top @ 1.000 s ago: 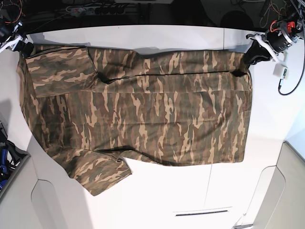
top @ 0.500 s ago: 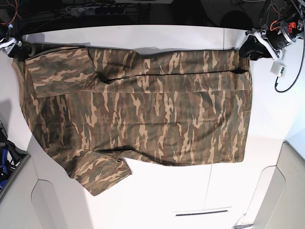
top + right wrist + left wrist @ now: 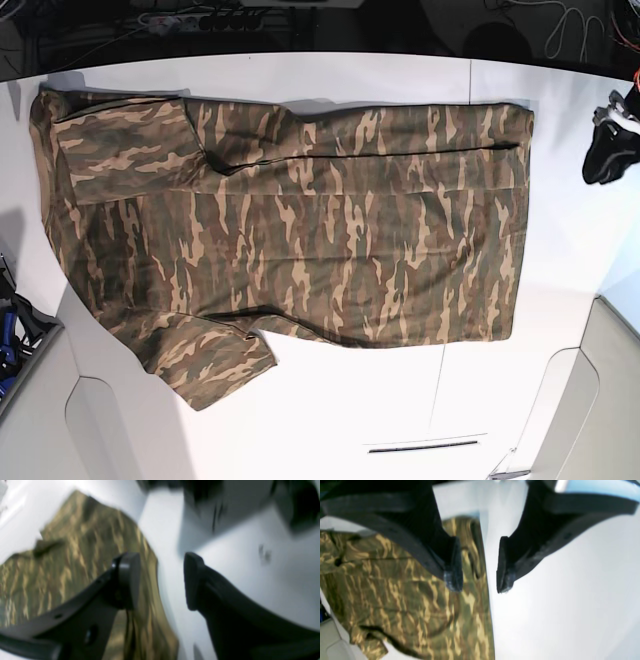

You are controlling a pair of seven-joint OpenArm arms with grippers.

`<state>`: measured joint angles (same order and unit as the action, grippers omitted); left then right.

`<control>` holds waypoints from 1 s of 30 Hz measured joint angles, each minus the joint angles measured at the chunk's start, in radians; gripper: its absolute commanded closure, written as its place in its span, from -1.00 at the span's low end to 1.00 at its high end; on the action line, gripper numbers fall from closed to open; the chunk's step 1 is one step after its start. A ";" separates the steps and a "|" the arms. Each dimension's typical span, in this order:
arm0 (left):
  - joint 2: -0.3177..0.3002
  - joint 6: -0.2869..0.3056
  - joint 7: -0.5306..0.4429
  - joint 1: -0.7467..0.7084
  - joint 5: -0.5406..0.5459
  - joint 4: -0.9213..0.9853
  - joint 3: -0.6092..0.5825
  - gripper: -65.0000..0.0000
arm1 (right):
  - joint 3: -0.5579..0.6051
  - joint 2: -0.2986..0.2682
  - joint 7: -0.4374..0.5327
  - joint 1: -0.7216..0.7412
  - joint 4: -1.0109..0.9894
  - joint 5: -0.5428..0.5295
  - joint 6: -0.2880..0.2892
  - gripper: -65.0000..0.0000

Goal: Fold the T-shirt properly
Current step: 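Grasp the shirt's side edge with both grippers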

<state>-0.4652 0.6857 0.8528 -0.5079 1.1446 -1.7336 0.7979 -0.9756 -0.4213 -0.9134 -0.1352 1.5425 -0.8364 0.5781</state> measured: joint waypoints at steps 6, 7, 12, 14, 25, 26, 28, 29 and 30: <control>0.001 0.000 0.006 0.109 -0.065 0.000 -0.003 0.21 | 0.077 -0.006 0.017 0.130 -0.009 0.068 -0.003 0.13; 0.000 0.000 0.000 0.127 -0.075 0.000 -0.008 0.21 | 0.105 -0.006 0.037 0.151 -0.010 0.090 -0.002 0.13; -0.013 0.000 -0.056 0.206 -0.184 0.002 -0.075 0.21 | 0.262 -0.005 0.127 0.248 -0.037 0.214 -0.013 0.13; -0.014 0.002 -0.098 0.239 -0.249 0.012 -0.123 0.05 | 0.320 -0.007 0.171 0.286 -0.071 0.242 -0.017 0.13; -0.050 -0.015 -0.270 0.502 -0.528 0.354 -0.382 -0.21 | 0.489 -0.008 0.332 0.505 -0.497 0.384 -0.027 0.13; -0.050 -0.016 -0.277 0.533 -0.541 0.401 -0.394 -0.21 | 0.492 -0.008 0.353 0.518 -0.541 0.399 -0.024 0.13; -0.049 -0.017 -0.290 0.593 -0.559 0.499 -0.417 -0.21 | 0.495 -0.008 0.398 0.533 -0.624 0.430 -0.023 0.13; -0.048 -0.017 -0.296 0.623 -0.562 0.554 -0.424 -0.21 | 0.496 -0.008 0.413 0.539 -0.660 0.450 -0.027 0.13; -0.047 -0.016 -0.304 0.653 -0.570 0.610 -0.425 -0.21 | 0.496 -0.008 0.436 0.540 -0.692 0.457 -0.029 0.13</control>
<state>-0.5125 0.6697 0.5488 0.1448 0.5743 -1.1233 0.3725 -0.4801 -0.4297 -0.4770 0.4046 0.8509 -0.3790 0.5491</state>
